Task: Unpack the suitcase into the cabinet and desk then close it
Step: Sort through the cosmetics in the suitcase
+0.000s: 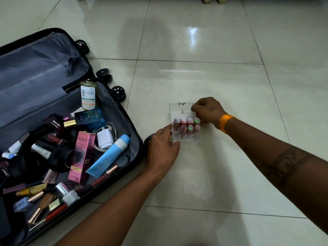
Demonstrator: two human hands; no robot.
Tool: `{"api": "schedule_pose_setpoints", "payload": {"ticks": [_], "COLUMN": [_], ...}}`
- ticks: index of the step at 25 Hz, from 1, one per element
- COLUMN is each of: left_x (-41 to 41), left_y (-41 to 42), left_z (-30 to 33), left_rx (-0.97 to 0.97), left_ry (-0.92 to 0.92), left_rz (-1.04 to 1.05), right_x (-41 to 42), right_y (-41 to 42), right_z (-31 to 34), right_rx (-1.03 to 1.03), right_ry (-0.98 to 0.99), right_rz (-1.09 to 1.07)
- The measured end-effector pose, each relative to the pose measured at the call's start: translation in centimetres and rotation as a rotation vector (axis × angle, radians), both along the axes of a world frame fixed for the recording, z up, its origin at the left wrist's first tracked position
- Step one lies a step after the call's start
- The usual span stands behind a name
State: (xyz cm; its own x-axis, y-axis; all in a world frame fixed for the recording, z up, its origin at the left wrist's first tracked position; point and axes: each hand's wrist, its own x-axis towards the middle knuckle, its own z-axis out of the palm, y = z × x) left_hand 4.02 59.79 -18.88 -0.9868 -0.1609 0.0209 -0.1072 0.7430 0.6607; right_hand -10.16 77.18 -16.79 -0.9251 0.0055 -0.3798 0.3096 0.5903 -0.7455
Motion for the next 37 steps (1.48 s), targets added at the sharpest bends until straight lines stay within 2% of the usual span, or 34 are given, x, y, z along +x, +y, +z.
{"api": "schedule_pose_setpoints", "payload": {"ticks": [5, 10, 16, 20, 27, 31, 37], "left_x": [-0.2, -0.3, -0.4, -0.5, -0.8, -1.2, -1.4], "left_y": [0.0, 0.1, 0.2, 0.2, -0.1, -0.2, -0.2], "left_z": [0.0, 0.0, -0.1, -0.1, -0.5, -0.4, 0.5], "left_rx": [0.039, 0.053, 0.04, 0.035, 0.087, 0.089, 0.171], "left_ry": [-0.023, -0.015, -0.004, -0.007, -0.03, -0.047, -0.131], "left_rz": [0.025, 0.036, 0.036, 0.033, 0.06, 0.078, 0.104], "right_x": [0.1, 0.3, -1.2, -2.2, -1.8, -0.4, 3.5], "right_y": [0.4, 1.6, 1.3, 1.4, 3.9, 4.7, 4.2], "right_z": [1.5, 1.6, 1.4, 2.1, 1.8, 2.8, 3.8], "right_rx": [-0.299, -0.469, -0.368, -0.38, -0.64, -0.586, -0.308], "right_ry": [-0.15, -0.319, -0.411, -0.449, -0.422, -0.275, 0.073], "right_rz": [0.009, 0.008, 0.003, 0.051, 0.108, 0.207, 0.361]}}
